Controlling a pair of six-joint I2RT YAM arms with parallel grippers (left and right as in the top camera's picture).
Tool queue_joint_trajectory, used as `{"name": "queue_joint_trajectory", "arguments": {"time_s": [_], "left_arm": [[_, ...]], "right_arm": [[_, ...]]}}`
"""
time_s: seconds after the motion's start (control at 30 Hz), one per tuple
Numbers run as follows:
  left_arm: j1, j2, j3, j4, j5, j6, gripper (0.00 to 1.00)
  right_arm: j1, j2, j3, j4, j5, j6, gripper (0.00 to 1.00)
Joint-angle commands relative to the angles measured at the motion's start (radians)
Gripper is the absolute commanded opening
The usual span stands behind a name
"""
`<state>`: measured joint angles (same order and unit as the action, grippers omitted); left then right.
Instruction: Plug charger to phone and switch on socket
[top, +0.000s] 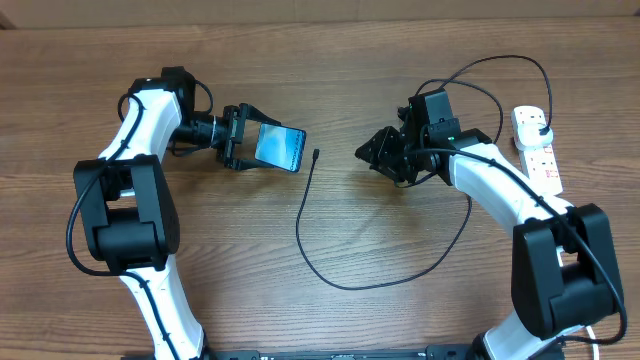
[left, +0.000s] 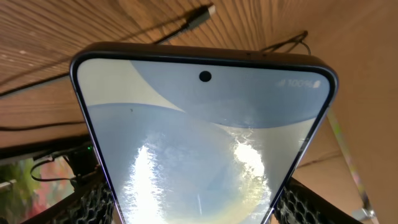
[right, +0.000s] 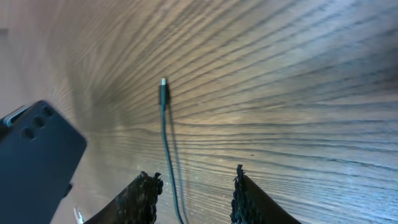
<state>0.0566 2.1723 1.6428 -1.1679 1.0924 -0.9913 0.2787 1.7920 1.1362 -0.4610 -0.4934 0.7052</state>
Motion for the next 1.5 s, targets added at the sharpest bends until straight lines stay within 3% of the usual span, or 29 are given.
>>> {"name": "queue_joint_trajectory", "arguments": {"time_s": [0.0, 0.33, 0.57, 0.93, 1.47], "left_arm": [[-0.023, 0.006, 0.024, -0.006, -0.036, -0.005, 0.41], [-0.075, 0.006, 0.024, -0.006, -0.161, -0.130, 0.40], [-0.110, 0.006, 0.024, -0.005, -0.187, -0.177, 0.42], [-0.147, 0.006, 0.024, -0.006, -0.135, -0.177, 0.42], [-0.163, 0.006, 0.024, -0.006, -0.097, -0.177, 0.43]], "right_arm": [[0.025, -0.092, 0.023, 0.022, -0.019, -0.049, 0.42], [0.108, -0.160, 0.023, 0.088, -0.135, -0.059, 0.43], [0.217, -0.159, 0.019, 0.063, 0.050, 0.063, 0.47], [0.262, -0.155, 0.013, 0.076, 0.127, 0.114, 0.45], [0.290, -0.138, 0.013, 0.056, 0.198, 0.134, 0.19]]}}
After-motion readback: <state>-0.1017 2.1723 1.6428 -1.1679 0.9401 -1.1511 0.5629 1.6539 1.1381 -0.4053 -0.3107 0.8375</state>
